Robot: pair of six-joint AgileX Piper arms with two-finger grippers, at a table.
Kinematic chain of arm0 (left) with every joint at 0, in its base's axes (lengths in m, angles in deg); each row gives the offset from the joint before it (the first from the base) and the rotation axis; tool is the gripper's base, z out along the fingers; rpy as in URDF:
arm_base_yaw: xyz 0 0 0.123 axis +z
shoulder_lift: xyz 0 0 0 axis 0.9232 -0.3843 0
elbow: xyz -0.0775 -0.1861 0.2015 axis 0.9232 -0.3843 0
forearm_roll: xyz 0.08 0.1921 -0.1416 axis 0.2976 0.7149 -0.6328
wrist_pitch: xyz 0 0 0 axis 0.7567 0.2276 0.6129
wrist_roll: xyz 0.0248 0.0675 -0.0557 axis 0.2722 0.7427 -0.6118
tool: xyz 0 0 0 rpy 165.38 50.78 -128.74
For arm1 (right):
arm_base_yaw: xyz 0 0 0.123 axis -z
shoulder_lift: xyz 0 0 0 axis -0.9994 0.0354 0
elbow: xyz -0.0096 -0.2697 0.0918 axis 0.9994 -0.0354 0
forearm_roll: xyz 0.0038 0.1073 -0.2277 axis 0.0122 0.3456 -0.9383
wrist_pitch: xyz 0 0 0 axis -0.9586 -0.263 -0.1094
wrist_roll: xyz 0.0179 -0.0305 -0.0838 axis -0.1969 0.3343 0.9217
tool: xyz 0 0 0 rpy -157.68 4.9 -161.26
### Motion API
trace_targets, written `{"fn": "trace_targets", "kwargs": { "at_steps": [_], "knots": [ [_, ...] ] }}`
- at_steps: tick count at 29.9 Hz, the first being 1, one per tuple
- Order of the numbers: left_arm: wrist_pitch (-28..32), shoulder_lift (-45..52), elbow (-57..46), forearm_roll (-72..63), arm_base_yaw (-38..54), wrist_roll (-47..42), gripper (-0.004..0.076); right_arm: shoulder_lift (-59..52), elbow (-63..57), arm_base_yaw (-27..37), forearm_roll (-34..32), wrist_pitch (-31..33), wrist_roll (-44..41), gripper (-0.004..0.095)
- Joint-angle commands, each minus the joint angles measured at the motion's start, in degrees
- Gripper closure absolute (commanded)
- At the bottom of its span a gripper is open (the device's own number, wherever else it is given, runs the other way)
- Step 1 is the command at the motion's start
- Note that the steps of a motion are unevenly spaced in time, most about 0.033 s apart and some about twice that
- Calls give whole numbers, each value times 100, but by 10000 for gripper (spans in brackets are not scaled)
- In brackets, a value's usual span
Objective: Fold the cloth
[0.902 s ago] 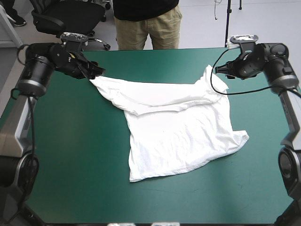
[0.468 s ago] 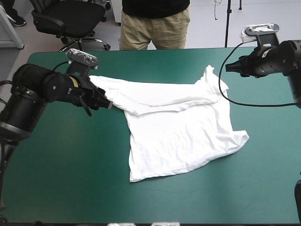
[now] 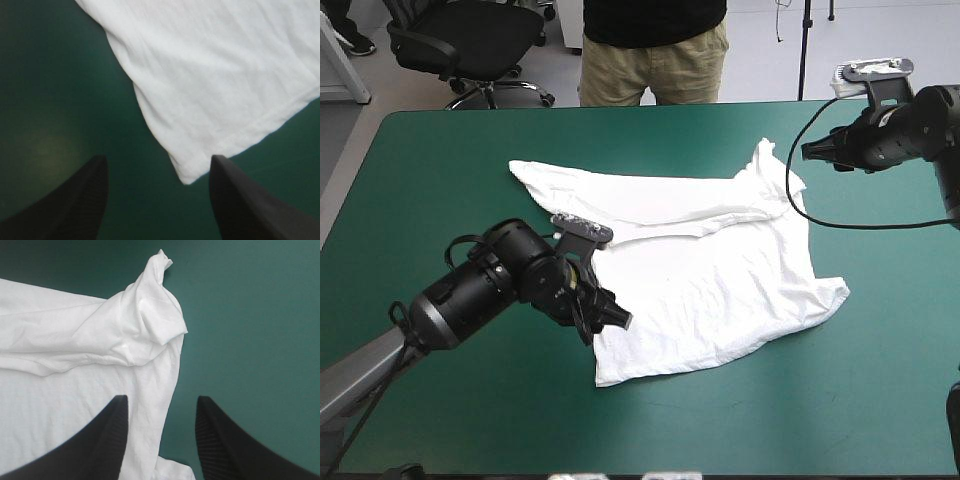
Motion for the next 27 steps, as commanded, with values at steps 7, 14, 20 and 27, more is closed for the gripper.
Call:
{"fn": "trace_targets", "kwargs": {
  "at_steps": [7,14,20,27],
  "knots": [
    [406,-394,-431,-350,-382,-502,294,-230,180,34,-5,-267,45,504],
    [509,-845,-724,-617,-382,-439,294,-230,180,34,-5,-232,45,504],
    [1025,-979,-1188,-797,-382,-413,294,-230,180,34,-5,-232,45,504],
    [1122,-1460,-1274,-977,-382,-215,398,-230,180,34,15,-24,45,503]
  ]
}}
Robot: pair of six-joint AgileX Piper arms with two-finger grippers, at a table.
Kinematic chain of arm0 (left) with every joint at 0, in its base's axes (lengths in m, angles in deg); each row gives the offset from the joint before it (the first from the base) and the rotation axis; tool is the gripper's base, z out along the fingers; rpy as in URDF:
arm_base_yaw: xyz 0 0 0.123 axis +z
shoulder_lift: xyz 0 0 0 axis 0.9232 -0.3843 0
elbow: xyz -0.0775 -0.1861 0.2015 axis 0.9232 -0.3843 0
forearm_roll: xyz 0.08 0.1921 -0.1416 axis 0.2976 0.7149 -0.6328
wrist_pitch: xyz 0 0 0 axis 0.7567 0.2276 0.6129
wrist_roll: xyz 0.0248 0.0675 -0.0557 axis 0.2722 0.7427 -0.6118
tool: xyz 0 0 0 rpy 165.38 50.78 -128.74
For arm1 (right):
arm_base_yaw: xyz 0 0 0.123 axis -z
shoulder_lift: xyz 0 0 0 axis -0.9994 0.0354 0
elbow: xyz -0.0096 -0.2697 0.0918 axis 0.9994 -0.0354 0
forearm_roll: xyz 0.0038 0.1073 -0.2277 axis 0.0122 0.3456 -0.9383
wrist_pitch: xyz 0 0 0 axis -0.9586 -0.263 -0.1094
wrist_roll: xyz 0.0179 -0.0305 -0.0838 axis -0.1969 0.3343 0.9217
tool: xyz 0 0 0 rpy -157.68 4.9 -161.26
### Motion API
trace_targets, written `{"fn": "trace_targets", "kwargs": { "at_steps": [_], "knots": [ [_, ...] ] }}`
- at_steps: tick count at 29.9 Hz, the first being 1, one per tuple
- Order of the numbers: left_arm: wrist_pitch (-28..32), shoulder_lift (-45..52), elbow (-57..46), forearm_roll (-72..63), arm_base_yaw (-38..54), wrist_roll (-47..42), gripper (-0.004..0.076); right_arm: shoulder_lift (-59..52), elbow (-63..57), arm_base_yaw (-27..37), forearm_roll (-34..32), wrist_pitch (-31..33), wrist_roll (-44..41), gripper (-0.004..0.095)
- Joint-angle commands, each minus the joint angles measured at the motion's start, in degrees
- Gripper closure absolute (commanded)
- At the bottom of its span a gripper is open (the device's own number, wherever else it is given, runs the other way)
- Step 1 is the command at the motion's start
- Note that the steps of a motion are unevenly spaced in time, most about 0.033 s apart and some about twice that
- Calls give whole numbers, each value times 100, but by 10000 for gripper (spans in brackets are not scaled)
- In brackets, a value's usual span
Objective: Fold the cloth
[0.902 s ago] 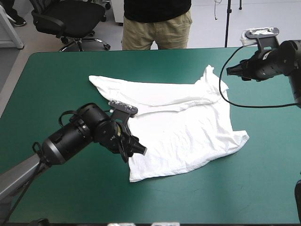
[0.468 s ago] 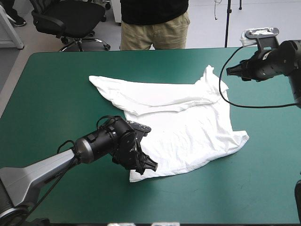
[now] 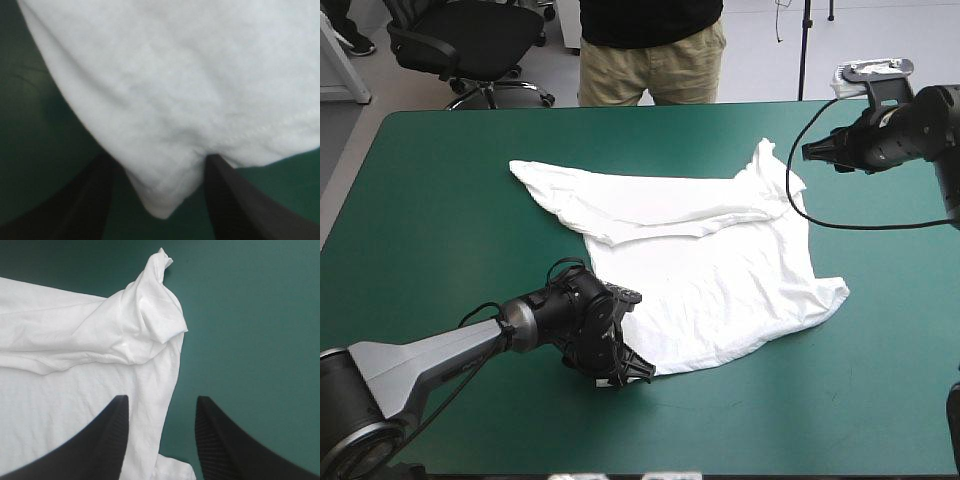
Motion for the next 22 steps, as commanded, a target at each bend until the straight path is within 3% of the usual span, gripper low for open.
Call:
{"fn": "trace_targets", "kwargs": {
  "at_steps": [1,5,12,22],
  "knots": [
    [162,-117,36,-220,-21,152,458,-230,176,34,-12,82,45,503],
    [265,-168,36,-207,-21,212,731,-257,-190,34,-307,342,-132,483],
    [269,-168,36,-218,-21,324,741,-235,-1857,34,-568,206,-156,337],
    [269,-168,36,-254,-21,572,741,-190,-3361,386,-459,-782,-339,329]
  ]
}}
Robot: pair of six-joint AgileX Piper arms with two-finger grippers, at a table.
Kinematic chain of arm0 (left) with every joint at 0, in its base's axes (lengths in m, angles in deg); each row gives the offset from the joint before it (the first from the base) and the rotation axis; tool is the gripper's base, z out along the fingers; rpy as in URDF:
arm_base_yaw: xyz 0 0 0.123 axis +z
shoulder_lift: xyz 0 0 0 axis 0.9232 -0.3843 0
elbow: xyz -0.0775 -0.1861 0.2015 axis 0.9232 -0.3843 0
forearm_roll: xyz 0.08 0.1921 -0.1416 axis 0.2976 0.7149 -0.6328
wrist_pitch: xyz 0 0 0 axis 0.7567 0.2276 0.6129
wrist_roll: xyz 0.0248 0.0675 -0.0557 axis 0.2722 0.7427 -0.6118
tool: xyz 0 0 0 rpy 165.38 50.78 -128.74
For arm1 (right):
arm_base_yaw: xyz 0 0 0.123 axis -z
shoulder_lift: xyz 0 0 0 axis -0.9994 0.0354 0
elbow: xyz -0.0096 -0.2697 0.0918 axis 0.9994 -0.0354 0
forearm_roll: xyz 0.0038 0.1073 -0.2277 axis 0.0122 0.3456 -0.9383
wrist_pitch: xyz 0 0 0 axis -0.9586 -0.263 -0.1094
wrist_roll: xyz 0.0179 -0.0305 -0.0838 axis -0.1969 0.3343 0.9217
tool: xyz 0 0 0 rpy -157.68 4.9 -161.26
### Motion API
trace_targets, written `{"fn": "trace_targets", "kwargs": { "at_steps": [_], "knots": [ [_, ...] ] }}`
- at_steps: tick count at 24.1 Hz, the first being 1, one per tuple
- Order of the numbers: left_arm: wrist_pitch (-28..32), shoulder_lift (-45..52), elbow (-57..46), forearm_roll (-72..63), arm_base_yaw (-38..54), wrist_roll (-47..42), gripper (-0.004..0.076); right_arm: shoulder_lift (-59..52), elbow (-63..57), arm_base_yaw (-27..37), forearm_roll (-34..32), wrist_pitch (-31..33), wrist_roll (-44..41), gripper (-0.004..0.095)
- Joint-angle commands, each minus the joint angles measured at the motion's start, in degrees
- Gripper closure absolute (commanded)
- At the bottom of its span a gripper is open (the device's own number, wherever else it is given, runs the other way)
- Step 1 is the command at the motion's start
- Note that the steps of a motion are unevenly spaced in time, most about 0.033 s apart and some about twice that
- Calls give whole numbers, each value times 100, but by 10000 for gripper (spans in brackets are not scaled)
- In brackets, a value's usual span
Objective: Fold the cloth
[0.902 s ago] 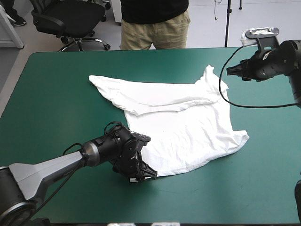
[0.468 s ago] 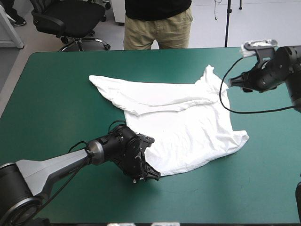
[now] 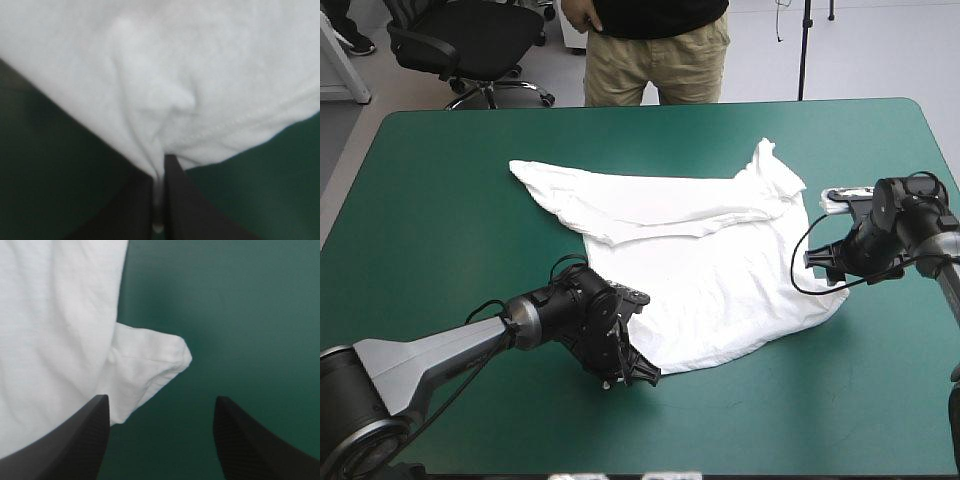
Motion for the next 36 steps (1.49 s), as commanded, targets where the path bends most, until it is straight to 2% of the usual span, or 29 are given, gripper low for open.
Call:
{"fn": "trace_targets", "kwargs": {
  "at_steps": [1,7,9,15,17,19,20,21,23,29,36],
  "knots": [
    [220,-45,-33,-4,-21,103,741,-129,-61,204,22,-315,19,329],
    [220,-45,-33,-46,-21,251,741,287,-84,298,322,-479,196,331],
    [206,-45,-33,-77,-21,251,741,562,-84,298,649,-479,322,331],
    [171,-45,-33,-73,-21,251,741,1051,-97,287,716,-489,302,350],
    [184,-45,-33,-73,-21,251,741,1210,-141,287,798,-466,302,454],
    [184,-45,-33,-73,-21,251,741,1341,-303,246,849,-390,449,654],
    [193,-45,-33,-73,-21,251,741,1353,-408,229,849,-361,558,809],
    [206,-45,-33,-73,-11,240,741,1353,-460,207,921,-389,618,909],
    [315,-45,-13,-60,-11,226,741,1342,-496,204,946,-380,645,918],
    [63,125,670,75,544,236,741,648,-148,175,1017,-159,690,926],
    [21,827,2209,106,1781,580,741,-663,1079,175,2152,231,1103,925]
  ]
}}
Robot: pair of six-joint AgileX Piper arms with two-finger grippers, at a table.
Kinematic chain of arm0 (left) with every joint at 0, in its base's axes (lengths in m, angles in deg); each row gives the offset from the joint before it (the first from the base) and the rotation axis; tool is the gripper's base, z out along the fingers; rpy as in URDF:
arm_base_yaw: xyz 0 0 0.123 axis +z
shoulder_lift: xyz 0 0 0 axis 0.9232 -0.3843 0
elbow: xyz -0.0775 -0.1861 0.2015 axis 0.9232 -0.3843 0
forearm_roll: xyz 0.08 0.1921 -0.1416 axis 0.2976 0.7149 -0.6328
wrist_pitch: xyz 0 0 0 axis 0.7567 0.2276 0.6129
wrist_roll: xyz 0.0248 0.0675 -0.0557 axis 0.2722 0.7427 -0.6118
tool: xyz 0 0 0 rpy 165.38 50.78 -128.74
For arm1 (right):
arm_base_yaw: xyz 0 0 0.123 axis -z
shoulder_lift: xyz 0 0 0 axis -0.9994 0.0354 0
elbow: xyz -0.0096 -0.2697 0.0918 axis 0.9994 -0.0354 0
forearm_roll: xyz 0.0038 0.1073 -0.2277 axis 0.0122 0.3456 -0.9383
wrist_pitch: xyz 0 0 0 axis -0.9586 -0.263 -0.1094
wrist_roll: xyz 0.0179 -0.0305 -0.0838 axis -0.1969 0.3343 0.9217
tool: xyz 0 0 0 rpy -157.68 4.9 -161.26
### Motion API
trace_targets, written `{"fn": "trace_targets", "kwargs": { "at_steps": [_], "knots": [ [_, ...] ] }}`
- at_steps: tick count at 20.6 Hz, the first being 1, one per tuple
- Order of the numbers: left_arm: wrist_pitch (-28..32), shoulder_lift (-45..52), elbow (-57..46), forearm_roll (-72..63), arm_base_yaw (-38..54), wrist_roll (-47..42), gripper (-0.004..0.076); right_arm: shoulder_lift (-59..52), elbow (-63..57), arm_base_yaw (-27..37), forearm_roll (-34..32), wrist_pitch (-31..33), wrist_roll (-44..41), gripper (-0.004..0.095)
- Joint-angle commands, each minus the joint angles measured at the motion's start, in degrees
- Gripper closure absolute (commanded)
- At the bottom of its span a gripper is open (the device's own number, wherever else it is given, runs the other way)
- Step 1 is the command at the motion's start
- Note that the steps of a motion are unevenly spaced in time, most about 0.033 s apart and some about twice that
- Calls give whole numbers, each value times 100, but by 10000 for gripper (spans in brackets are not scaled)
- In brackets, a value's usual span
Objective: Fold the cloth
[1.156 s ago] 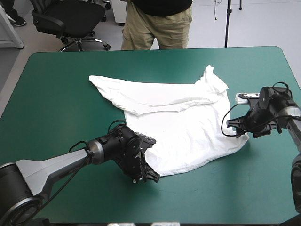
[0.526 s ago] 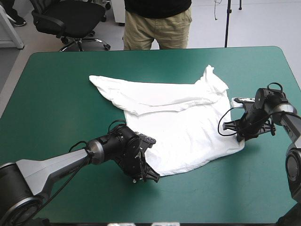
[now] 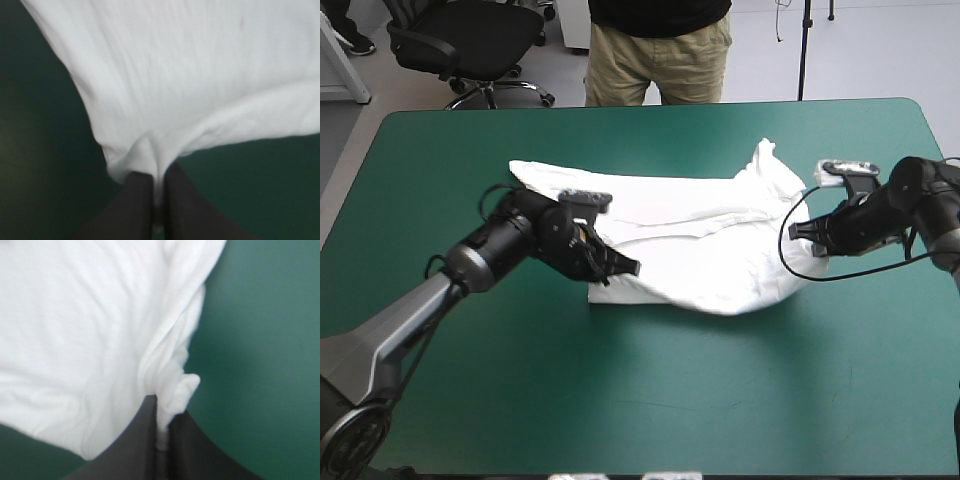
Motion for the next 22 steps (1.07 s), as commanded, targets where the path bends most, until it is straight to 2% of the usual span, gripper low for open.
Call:
{"fn": "trace_targets", "kwargs": {
  "at_steps": [1,4,7,9,10,11,12,17,20,22],
  "knots": [
    [11,552,854,1,462,271,741,-694,751,-4,687,68,274,925],
    [193,799,2016,170,950,764,741,-1001,1885,-4,1230,-21,715,925],
    [485,837,2991,702,1015,1090,741,-1023,2803,-4,1432,-297,957,925],
    [982,837,3618,1027,1015,1159,741,-1023,3352,-4,1417,-828,1238,925],
    [1466,837,4014,1173,1015,1159,741,-1023,3677,-4,1401,-1277,1462,925],
    [1627,837,4198,1248,1015,1172,741,-1023,3790,-4,1401,-1446,1536,925],
    [2028,837,4530,1283,1015,1218,741,-1023,4062,-4,1401,-1816,1681,925],
    [3545,889,5279,1443,1015,1229,741,-1023,4942,-4,1411,-3172,2257,925],
    [4243,975,5386,1428,1015,1367,741,-1023,5282,-13,1433,-3623,2480,925],
    [4660,1068,5477,1428,1015,1376,741,-1023,5630,-13,1444,-3642,2604,925]
  ]
}}
